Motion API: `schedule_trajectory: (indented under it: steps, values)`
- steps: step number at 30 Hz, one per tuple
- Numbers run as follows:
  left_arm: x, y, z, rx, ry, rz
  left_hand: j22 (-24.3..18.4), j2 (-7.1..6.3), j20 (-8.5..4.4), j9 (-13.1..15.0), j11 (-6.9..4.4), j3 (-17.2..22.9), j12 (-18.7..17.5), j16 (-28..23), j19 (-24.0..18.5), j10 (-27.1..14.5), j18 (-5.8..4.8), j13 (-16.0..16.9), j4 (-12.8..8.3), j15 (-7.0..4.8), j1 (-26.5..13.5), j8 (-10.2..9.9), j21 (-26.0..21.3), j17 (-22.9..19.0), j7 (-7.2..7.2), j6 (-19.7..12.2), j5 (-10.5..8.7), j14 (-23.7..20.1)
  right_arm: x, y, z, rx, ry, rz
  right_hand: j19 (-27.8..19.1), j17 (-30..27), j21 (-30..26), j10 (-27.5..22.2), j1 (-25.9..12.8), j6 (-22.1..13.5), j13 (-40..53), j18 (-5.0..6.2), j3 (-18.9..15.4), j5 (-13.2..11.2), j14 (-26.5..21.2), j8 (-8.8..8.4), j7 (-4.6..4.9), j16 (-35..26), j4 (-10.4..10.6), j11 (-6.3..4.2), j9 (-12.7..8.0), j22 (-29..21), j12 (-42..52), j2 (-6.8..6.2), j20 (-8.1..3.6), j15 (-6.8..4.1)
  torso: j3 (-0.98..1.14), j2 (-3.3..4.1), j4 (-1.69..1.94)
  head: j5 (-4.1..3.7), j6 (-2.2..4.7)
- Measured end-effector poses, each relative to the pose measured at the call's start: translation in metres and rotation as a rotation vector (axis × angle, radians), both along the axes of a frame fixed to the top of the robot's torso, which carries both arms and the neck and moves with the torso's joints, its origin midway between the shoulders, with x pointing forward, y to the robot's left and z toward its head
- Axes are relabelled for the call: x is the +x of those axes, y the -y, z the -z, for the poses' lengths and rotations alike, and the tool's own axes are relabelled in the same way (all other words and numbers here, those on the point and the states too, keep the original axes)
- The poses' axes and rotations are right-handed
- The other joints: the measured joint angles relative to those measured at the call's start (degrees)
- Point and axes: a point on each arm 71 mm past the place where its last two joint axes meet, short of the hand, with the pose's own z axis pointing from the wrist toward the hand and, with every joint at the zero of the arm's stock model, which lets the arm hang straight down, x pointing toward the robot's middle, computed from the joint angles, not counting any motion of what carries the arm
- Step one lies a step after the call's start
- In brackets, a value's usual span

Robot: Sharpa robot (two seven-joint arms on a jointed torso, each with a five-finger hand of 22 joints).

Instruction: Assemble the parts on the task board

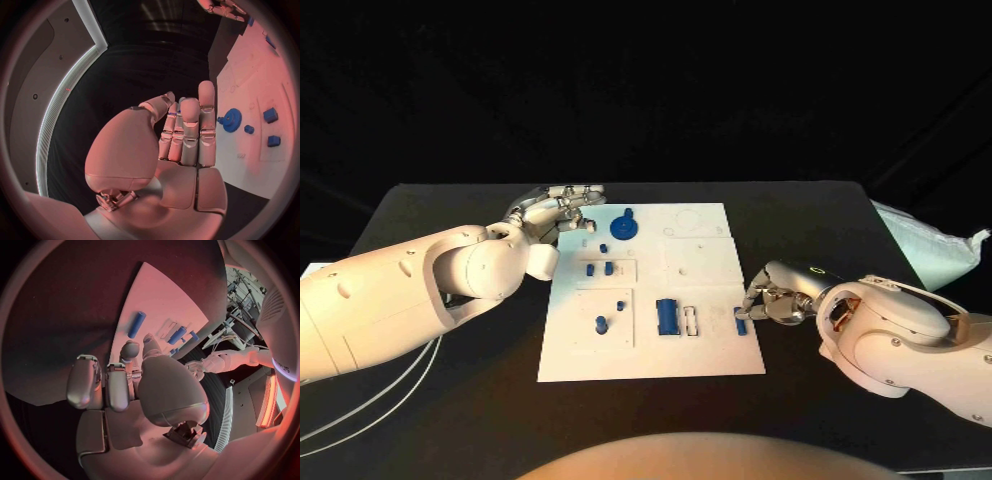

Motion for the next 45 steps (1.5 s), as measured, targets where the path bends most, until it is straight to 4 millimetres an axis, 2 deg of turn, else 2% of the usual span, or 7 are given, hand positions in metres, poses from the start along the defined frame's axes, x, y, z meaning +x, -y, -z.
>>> schedule_trajectory:
  steps: [16, 20, 27, 30, 36, 40, 45]
  values:
    - [0.0, 0.0, 0.0, 0.0, -0.001, 0.001, 0.0, 0.0, 0.0, 0.0, 0.0, 0.0, 0.0, 0.0, 0.0, 0.0, -0.01, 0.0, 0.0, 0.0, 0.0, 0.0, 0.0, 0.0, 0.0, 0.0, 0.0, 0.0, 0.001, -0.009, 0.014, -0.066, -0.034, -0.02, 0.0, -0.01, 0.0, 0.21, -0.46, 0.47, 0.21, 0.0, -0.47, 0.24, 0.0, 0.04, -0.46, 0.0, 0.47, -0.21, 0.07, 0.05, 0.0, 0.0, 0.0, 0.0, -0.07, 0.0, 0.02, 0.27, -0.3]
    - [0.0, -0.001, 0.0, 0.0, -0.001, 0.0, 0.0, 0.0, 0.0, 0.0, 0.0, 0.0, 0.0, 0.0, 0.0, 0.0, 0.0, 0.0, 0.0, 0.0, 0.0, 0.0, 0.0, 0.0, 0.0, 0.0, 0.0, 0.0, 0.002, -0.014, 0.015, -0.079, -0.025, -0.04, 0.0, -0.01, 0.0, 0.21, 0.84, 0.77, 0.42, 0.0, -0.04, 0.2, 0.0, -0.05, -0.36, 0.0, 0.04, -0.21, 0.14, 0.15, 0.0, -0.53, 0.0, 0.0, -0.07, -0.01, 0.01, 0.34, -0.35]
    - [0.0, -0.001, 0.0, 0.0, -0.001, 0.001, 0.0, 0.0, 0.0, 0.0, 0.0, 0.0, 0.0, 0.0, 0.0, 0.0, -0.01, 0.0, 0.0, 0.0, 0.0, 0.0, 0.0, 0.0, 0.0, 0.0, 0.0, 0.01, 0.002, -0.026, 0.016, -0.123, 0.017, -0.096, 0.0, 0.09, 0.0, 0.51, 7.11, 1.05, 0.49, 0.0, 2.65, -5.41, 0.0, -0.48, -0.62, 0.0, -3.46, -0.31, 0.29, 0.55, 0.0, -0.41, 0.0, 0.0, -0.07, -0.02, 0.0, 0.36, -0.43]
    - [0.0, -0.001, 0.0, -0.001, -0.001, 0.002, 0.0, 0.0, 0.0, 0.0, 0.0, 0.0, 0.0, 0.0, 0.0, 0.0, 0.0, 0.0, 0.0, 0.08, 0.0, 0.0, 0.0, 0.0, 0.0, 0.0, 0.0, 0.08, 0.002, -0.03, 0.016, -0.148, 0.039, -0.122, 0.23, 0.4, 0.26, 0.51, 8.88, 1.16, 0.32, -0.63, 3.92, -6.72, 0.0, -0.68, -0.52, 0.0, -4.73, -0.31, 0.27, 0.91, -0.33, -0.54, -0.23, 0.0, -0.07, -0.02, 0.0, 0.36, -0.44]
    - [0.0, -0.001, 0.001, -0.001, -0.001, 0.002, -0.04, 0.0, 0.0, 0.0, 0.0, 0.0, 0.23, 0.0, 0.0, 0.0, 0.0, 0.0, 0.0, 0.17, 0.0, 0.37, 0.0, -0.09, 0.0, 0.0, 0.0, -0.23, 0.002, -0.035, 0.016, -0.196, 0.066, -0.163, 0.23, 0.44, 0.26, 0.52, 9.6, 1.42, 0.2, -0.63, 4.77, -7.04, 0.0, -0.79, -0.6, 0.0, -5.58, -0.3, -0.19, 1.13, -0.67, -0.37, -0.23, 0.0, -0.1, -0.04, 0.03, 0.36, -0.52]
    - [0.0, -0.001, 0.001, -0.001, -0.001, 0.002, -0.08, 0.0, 0.0, 0.0, 0.0, 0.0, 0.44, 0.0, 0.0, 0.0, 0.0, 0.0, 0.0, 0.07, 0.0, 0.37, 0.0, -0.15, 0.0, 0.0, 0.0, -0.33, 0.002, -0.037, 0.015, -0.21, 0.075, -0.177, 0.23, 0.67, 0.26, 0.68, 10.04, 2.13, 0.97, -0.63, 6.47, -4.84, 0.0, -1.45, -0.9, 0.0, -5.61, -0.46, -0.41, 1.23, -0.1, 0.07, -0.23, 0.0, -0.11, -0.05, 0.02, 0.4, -0.55]
    - [0.0, -0.001, 0.001, -0.001, -0.001, 0.002, -0.08, 0.0, 0.0, 0.0, 0.0, 0.0, 0.44, 0.0, 0.0, 0.0, -0.01, 0.0, 0.0, 0.07, 0.0, 0.37, 0.0, -0.15, 0.0, 0.0, 0.0, -0.33, 0.001, -0.036, 0.016, -0.189, 0.077, -0.165, 0.44, 1.22, 0.54, 1.29, 9.03, 2.38, 2.15, -0.56, 9.5, -4.42, -0.21, -1.8, -1.15, 0.26, -4.62, -0.39, -0.24, 1.7, 1.51, 1.4, -0.44, -0.21, -0.1, -0.05, 0.01, 0.43, -0.55]
